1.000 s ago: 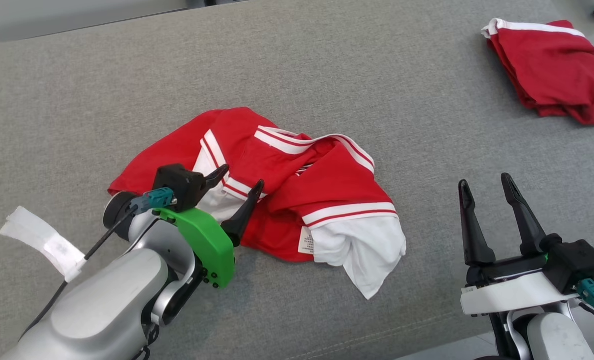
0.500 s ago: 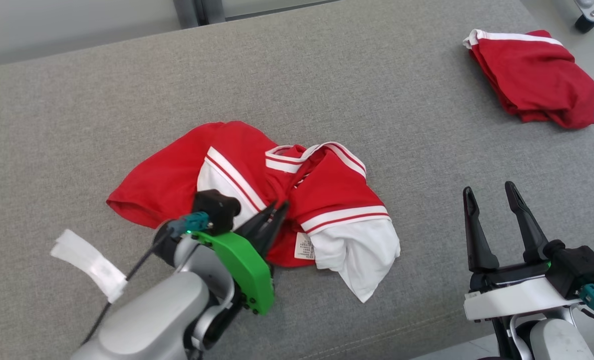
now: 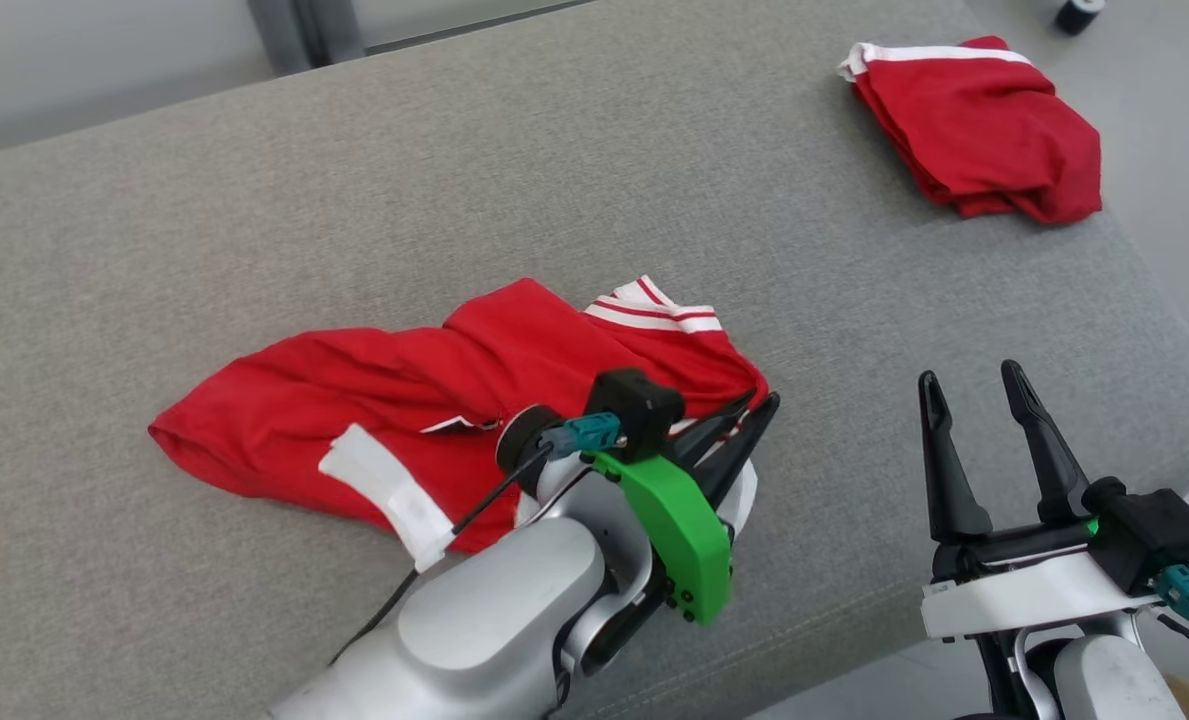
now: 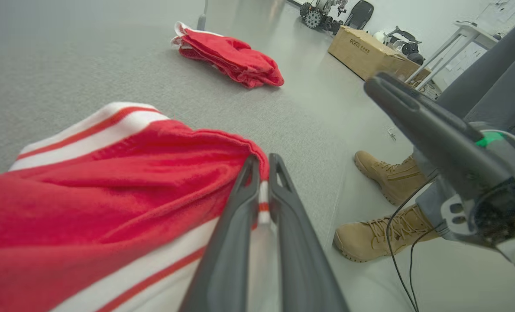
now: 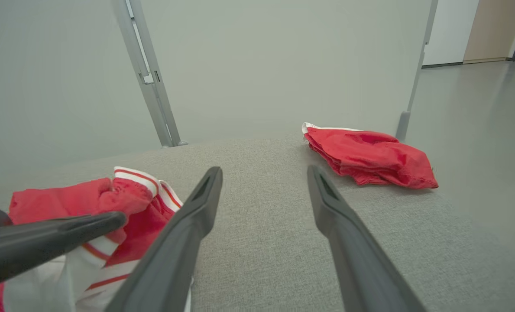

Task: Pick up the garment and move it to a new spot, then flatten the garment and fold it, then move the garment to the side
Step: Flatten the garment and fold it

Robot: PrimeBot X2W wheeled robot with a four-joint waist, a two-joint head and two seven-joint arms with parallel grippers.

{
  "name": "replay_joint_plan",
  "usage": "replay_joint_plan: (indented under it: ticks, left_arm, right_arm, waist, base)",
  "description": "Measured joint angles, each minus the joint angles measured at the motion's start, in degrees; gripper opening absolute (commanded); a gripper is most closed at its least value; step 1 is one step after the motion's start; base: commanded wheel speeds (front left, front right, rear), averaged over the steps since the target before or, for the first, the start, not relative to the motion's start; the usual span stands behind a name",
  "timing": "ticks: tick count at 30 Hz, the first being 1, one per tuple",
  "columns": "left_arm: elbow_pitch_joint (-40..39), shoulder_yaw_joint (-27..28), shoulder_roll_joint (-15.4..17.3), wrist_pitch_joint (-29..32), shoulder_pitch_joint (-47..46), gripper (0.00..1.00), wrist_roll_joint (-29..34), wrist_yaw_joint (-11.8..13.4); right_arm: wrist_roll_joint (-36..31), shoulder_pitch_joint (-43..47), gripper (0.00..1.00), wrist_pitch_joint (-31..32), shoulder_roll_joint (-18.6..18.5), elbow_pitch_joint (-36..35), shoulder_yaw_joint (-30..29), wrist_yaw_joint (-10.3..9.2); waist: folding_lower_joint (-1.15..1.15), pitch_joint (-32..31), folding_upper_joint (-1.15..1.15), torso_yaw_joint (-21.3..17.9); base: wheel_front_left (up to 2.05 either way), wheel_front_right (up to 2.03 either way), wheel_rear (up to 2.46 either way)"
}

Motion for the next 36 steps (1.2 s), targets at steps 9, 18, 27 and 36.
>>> replay_joint_plan:
  ticks: [9,18,27,36]
  left_arm:
    - [5.7,0.8,-2.9,-5.2,-5.9,0.0,1.1,-0.5]
    - [15.1,-1.8,-3.2,-7.4,-4.1,0.0,1.2,-0.5]
    - [11.4,-1.3,-3.1,-8.1,-3.9,1.0,0.8,-2.2]
    - [-7.5,14.9,4.2,-8.3,5.5,1.0,8.1,2.1]
  right_arm:
    - [2.0,0.1,1.0,0.0,0.0,0.1,0.6,0.0]
    - [3.2,-0.1,1.0,0.0,0.0,0.3,0.7,0.0]
    - [1.0,-0.7,1.0,0.0,0.0,0.5,-0.3,0.0]
    - [-2.7,0.7,1.0,0.0,0.0,-2.0,-3.7,0.0]
  waist:
    - [0.0,1.4,0.0,-4.9]
    - [0.0,3.6,0.0,-5.7]
    - [0.0,2.9,0.0,-2.0]
    - [0.0,-1.6,0.0,3.6]
  base:
    - [0.0,0.0,0.0]
    - [0.0,0.0,0.0]
    - [0.0,0.0,0.0]
    - [0.0,0.0,0.0]
